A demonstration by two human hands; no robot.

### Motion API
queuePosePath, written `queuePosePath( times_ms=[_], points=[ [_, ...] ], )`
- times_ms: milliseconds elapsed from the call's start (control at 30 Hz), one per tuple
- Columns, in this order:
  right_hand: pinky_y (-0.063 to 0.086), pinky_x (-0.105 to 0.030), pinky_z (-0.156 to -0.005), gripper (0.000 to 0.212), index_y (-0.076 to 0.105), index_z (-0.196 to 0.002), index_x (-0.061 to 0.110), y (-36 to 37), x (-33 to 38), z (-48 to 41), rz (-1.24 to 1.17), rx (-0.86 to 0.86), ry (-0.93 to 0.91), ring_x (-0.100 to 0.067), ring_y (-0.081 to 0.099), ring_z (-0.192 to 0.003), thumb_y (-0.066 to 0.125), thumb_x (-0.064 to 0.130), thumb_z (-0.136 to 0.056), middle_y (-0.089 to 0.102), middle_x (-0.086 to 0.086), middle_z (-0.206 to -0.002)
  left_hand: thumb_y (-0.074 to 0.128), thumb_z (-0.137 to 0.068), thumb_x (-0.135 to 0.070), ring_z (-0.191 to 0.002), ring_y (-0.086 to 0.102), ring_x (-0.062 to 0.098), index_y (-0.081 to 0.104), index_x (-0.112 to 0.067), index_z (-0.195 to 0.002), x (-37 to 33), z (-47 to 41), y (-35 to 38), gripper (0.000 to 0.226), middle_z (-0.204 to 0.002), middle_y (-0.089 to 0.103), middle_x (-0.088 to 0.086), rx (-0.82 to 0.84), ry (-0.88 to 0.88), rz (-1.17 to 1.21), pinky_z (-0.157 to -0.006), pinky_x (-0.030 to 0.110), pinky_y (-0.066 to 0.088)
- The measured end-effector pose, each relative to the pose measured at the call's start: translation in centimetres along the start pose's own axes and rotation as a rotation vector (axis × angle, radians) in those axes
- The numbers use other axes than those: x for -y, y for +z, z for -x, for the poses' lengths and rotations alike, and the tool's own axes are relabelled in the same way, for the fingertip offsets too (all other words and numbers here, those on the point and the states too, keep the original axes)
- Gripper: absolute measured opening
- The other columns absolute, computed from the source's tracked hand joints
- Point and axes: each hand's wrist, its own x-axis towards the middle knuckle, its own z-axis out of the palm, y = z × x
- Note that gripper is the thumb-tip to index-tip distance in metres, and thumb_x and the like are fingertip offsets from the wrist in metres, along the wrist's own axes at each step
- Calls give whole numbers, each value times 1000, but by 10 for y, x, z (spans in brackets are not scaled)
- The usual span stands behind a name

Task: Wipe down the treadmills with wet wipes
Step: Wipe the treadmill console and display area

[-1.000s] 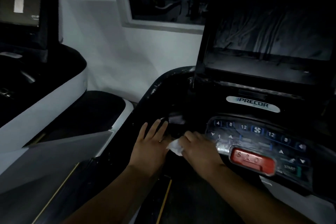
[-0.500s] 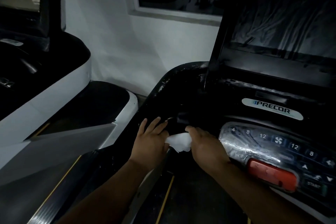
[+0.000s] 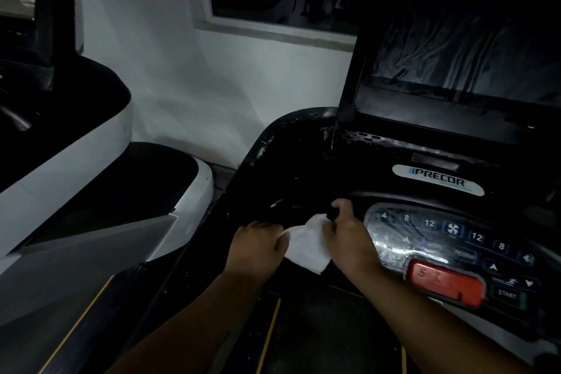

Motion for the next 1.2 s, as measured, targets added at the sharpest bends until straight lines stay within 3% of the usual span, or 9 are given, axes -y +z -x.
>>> queuePosePath(
  times_ms=[167,333,400,500,633,700,867,1000,1200],
  points=[
    [51,-38,-90,38,59,-125,11,20,-8,21,226,-173,-389,-26,57,-111,50,6,-89,56,-9,-127,52,-103,-31,-89,69,30,63,-10,-85,-8,-9,14,30,-92,71,14,197,-394,295,-78,34,56],
    [45,-40,-106,67,55,-139,19,57,-27,43,577,137,-533,-27,57,-128,66,40,-78,57,-7,-141,84,-66,-22,-49,63,24,64,-14,-57,4,-14,27,24,-58,62,8,331,-235,-74,-45,22,47],
    [40,-43,-111,91,45,-150,21,67,-30,43,628,176,-509,-28,48,-139,82,40,-68,48,-10,-152,72,-87,-26,-77,70,28,72,-7,-86,-5,-11,18,19,-88,71,12,488,-189,-265,-65,29,56],
    [38,-45,-115,97,46,-151,16,68,-37,46,652,134,-533,-33,45,-141,87,38,-65,43,-15,-155,40,-107,-34,-88,67,19,65,-13,-106,-3,-8,11,33,-105,69,6,312,-251,-166,-74,31,54],
    [45,-50,-106,78,64,-128,4,61,-37,48,733,65,-527,-40,52,-133,89,41,-64,52,-22,-145,56,-96,-33,-88,67,24,59,-19,-107,9,-2,-20,18,-97,65,1,-5,-12,-291,-67,33,51],
    [44,-53,-106,80,63,-126,5,70,-27,35,737,50,-447,-41,54,-129,89,44,-61,58,-23,-136,74,-79,-26,-96,66,27,66,-16,-111,32,-3,-21,35,-107,66,4,-100,120,-362,-74,37,53],
    [15,-58,-117,102,32,-155,7,114,-4,31,802,105,-492,-44,28,-146,77,50,-75,30,-26,-159,42,-96,-39,-150,31,26,44,-10,-150,71,13,-8,61,-161,36,11,42,151,-440,-119,47,29],
    [21,-51,-120,92,35,-155,8,90,-21,42,823,154,-604,-36,31,-148,70,53,-82,31,-18,-161,25,-97,-43,-154,20,21,36,-12,-156,71,13,-10,67,-165,26,8,74,130,-411,-122,42,14],
    [32,-54,-115,93,36,-153,5,106,11,14,710,19,-311,-42,36,-143,75,48,-81,31,-24,-159,40,-96,-40,-154,17,22,34,-12,-156,72,15,-4,66,-166,24,8,78,135,-435,-123,43,14]
  ],
)
